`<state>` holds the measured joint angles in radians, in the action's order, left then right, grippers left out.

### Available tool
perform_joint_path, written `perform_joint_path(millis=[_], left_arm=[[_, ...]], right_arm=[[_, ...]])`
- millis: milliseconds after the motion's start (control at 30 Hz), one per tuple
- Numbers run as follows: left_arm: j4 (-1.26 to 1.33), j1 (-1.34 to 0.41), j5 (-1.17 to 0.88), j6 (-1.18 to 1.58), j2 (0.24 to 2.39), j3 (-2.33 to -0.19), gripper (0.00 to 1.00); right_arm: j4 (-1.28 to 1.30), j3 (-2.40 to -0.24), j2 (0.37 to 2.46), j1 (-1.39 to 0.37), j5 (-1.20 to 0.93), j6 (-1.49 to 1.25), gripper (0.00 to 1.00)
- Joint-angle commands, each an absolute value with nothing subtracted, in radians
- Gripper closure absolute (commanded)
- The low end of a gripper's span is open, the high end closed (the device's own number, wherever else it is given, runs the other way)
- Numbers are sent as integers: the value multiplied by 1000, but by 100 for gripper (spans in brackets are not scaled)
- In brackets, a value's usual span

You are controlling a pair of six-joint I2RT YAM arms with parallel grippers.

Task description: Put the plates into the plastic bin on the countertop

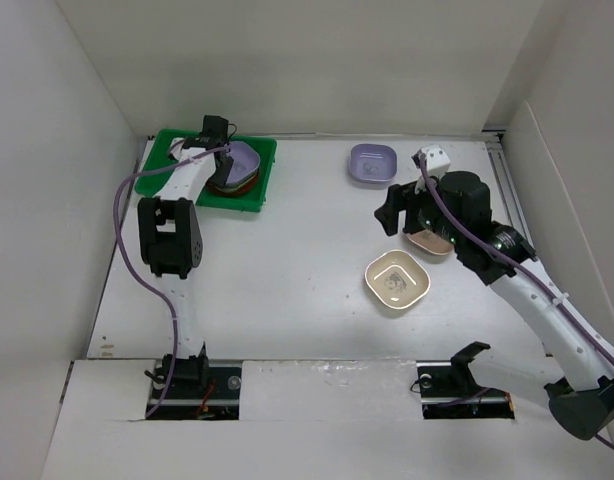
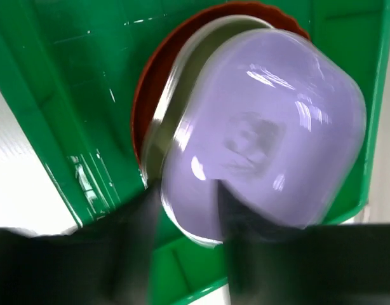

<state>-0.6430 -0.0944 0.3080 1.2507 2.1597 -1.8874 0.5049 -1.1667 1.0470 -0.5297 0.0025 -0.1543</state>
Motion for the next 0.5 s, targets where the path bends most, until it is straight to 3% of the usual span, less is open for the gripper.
perform_joint_path(millis=[0,33,100,200,333,467], left_arm=[[-637,-94,332,1285,2074,-1882,58],[-637,-94,331,1272,2065,-1882,55],[-614,-104,321,1258,2011,-1856,37],[-566,-129,344,1247,1906,-1780,0],[-483,-219,370,1103,1798,-1726,0],[-451,-490,493,971,1738,-1648,0]], right_arm=[[460,-1164,1025,-534,-8,-143,22],[460,-1164,1025,-534,-8,-143,22],[460,-1164,1025,-534,-8,-143,22],[460,-1173,1025,-534,-8,-143,22],[471,-1183,1000,-534,35,-153,22],[529,-1221,957,-534,135,-190,22]])
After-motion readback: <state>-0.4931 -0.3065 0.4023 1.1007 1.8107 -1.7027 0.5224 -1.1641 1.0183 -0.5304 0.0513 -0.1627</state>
